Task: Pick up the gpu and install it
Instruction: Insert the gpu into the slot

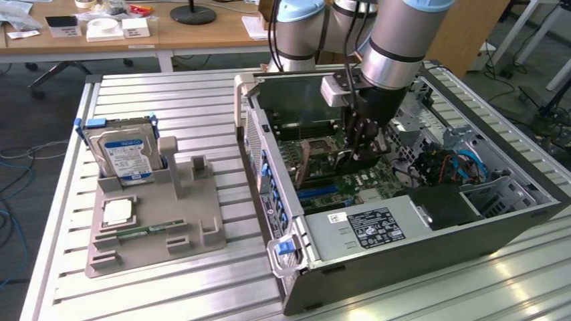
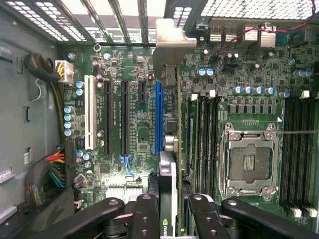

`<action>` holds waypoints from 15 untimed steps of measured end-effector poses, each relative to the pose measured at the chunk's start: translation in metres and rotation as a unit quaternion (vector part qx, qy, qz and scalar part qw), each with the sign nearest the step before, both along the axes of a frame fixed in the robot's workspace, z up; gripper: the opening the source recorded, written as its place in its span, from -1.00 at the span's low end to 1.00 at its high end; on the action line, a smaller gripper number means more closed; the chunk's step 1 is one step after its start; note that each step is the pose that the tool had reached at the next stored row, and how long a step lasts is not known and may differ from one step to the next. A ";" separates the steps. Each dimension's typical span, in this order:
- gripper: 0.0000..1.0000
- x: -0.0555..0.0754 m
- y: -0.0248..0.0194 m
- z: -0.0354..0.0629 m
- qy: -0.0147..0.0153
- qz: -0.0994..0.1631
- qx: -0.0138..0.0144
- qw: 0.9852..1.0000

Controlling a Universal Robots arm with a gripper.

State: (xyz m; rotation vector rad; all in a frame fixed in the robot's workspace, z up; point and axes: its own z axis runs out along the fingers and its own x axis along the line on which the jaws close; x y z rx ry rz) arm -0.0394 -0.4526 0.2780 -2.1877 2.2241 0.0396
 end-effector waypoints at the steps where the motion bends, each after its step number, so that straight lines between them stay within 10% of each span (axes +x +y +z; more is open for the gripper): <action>1: -0.46 0.000 -0.0002 -0.0002 0.000 -0.004 0.000 1.000; 15: -0.46 -0.009 -0.0093 -0.0017 0.000 -0.009 0.000 1.000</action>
